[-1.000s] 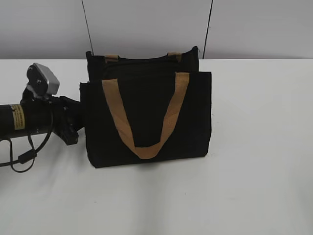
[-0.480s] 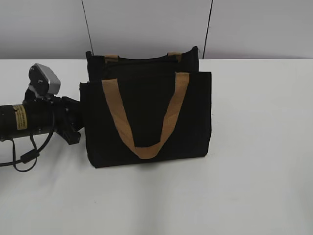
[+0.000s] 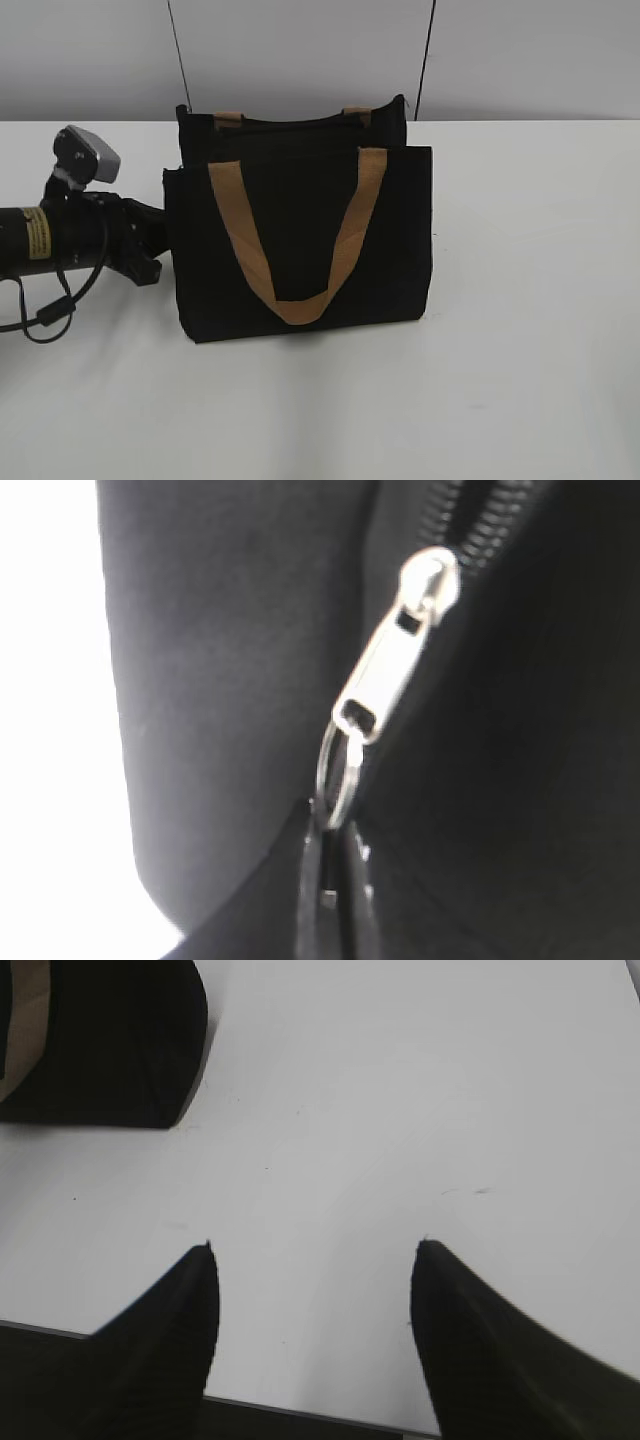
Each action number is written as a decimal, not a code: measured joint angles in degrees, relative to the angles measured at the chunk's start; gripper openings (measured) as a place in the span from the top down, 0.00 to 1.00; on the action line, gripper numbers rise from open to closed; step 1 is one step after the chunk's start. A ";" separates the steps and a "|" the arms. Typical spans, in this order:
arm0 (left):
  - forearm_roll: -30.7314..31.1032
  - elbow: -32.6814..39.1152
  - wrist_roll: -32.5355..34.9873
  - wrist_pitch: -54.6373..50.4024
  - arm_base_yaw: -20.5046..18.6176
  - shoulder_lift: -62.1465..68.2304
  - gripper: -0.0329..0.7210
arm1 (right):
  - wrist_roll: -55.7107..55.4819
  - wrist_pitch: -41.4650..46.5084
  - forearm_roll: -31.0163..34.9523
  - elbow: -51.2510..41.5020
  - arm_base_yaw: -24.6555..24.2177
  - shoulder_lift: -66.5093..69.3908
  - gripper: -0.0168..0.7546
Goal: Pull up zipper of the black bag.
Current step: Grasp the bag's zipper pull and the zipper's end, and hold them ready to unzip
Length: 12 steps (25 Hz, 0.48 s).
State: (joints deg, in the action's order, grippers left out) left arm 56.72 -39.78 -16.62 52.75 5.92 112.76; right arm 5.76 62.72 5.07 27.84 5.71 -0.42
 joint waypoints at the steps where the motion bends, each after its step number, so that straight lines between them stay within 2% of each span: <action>1: 0.30 0.00 -1.22 -1.34 0.00 -0.96 0.95 | 0.00 0.00 0.00 0.00 0.00 0.00 0.36; 12: 4.22 0.05 -15.48 -11.53 0.00 -22.87 0.96 | 0.00 0.00 0.00 0.00 0.00 0.00 0.36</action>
State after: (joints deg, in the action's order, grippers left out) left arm 60.94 -39.73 -32.10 41.22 5.92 89.89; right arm 5.76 62.72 5.07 27.84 5.71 -0.42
